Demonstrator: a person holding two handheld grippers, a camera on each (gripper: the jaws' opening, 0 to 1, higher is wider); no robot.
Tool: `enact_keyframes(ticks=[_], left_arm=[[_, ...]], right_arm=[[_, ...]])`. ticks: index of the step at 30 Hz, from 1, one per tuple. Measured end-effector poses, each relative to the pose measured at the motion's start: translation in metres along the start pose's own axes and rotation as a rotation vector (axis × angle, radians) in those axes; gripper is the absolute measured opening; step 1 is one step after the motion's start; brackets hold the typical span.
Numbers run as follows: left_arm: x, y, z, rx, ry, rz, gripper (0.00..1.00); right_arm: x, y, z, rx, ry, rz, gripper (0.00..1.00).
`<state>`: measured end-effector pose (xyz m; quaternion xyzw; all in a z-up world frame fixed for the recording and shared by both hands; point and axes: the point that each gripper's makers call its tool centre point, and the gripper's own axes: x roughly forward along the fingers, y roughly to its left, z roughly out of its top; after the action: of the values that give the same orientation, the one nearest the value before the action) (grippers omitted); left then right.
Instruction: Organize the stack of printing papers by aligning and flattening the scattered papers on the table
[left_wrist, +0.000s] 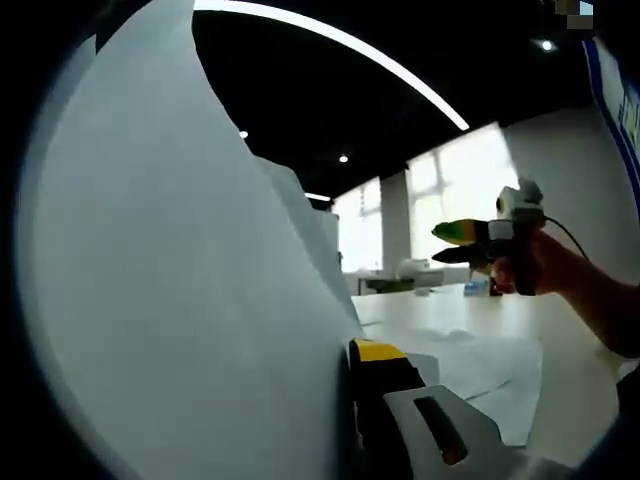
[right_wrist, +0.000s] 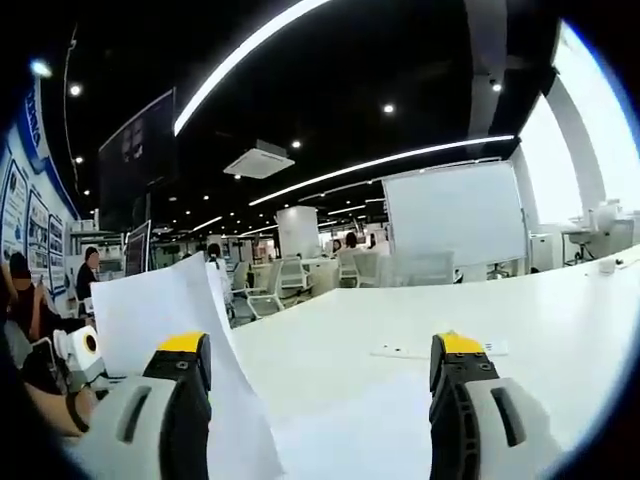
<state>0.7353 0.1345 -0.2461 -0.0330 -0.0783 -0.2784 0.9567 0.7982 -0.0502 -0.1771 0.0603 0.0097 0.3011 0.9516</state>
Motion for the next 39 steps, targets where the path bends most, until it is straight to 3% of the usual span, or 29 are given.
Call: enact_keyframes(ticks=[22, 39], left_arm=[[0.0, -0.001, 0.0, -0.001, -0.001, -0.002, 0.1], [0.0, -0.002, 0.0, -0.003, -0.002, -0.006, 0.1]], right_arm=[[-0.005, -0.004, 0.003, -0.001, -0.006, -0.01, 0.85], [-0.007, -0.012, -0.007, -0.003, 0.017, -0.03, 0.85]])
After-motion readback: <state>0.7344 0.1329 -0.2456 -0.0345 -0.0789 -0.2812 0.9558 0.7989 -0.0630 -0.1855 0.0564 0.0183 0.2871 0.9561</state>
